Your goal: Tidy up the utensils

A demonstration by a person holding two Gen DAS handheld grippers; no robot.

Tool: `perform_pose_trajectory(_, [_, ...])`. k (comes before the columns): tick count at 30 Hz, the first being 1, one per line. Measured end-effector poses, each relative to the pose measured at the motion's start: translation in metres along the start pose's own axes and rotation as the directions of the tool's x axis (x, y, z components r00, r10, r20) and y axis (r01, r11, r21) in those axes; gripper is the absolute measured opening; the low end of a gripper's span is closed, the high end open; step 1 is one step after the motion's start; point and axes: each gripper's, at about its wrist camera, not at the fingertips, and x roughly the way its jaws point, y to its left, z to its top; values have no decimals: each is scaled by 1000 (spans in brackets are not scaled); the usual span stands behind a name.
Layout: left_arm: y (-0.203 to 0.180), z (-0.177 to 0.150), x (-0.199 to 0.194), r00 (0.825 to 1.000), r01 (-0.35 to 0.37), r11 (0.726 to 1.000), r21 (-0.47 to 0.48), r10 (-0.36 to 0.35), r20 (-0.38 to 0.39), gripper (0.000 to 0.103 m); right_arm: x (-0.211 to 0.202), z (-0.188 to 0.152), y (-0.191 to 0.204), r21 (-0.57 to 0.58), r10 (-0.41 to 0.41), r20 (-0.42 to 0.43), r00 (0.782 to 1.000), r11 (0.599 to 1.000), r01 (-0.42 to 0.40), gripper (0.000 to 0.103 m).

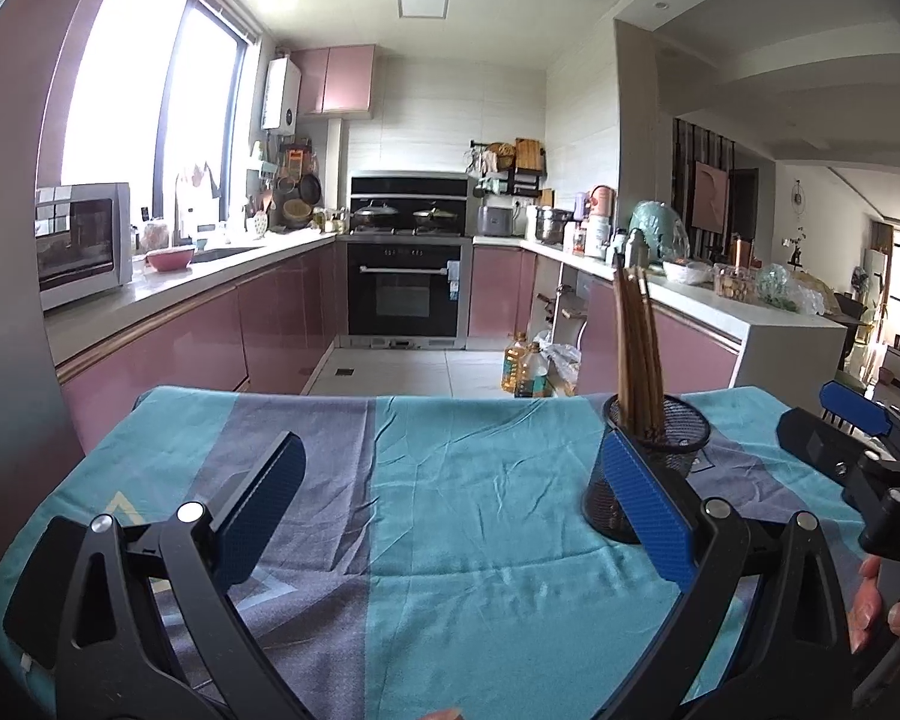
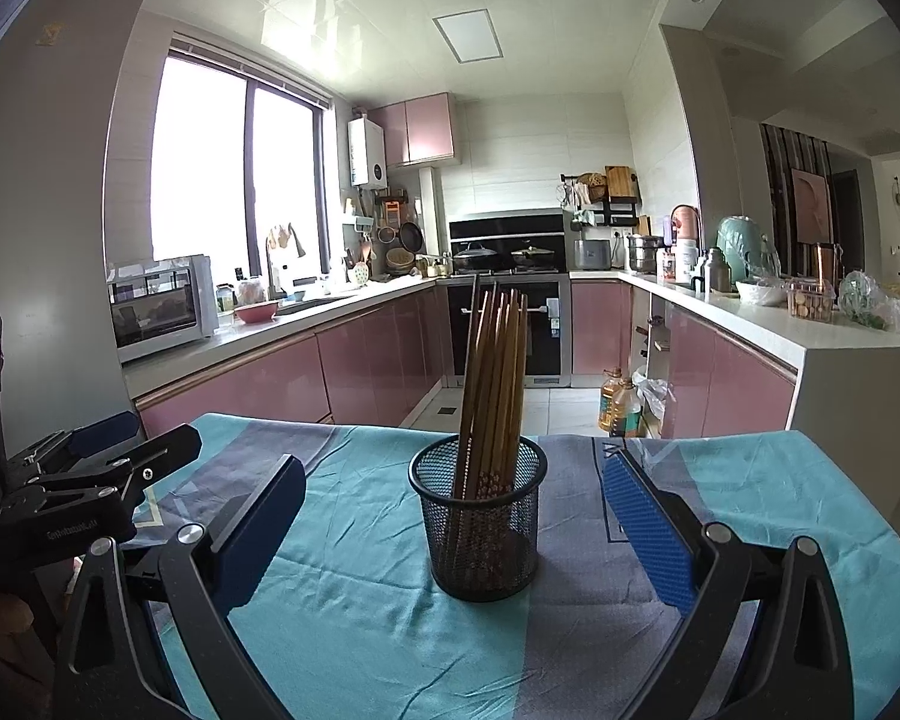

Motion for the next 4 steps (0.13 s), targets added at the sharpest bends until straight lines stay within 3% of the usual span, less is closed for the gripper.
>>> perform_pose_trajectory(2, [8,-4,18,997,-23,1000,-15,22,-75,97,9,-4,-10,15,-24,-50,998,1000,24,96])
perform_pose_trajectory(4, [19,-12,43,982,-56,998,-23,51,-180,97,23,-10,-22,9,-65,-125,990,998,66,96])
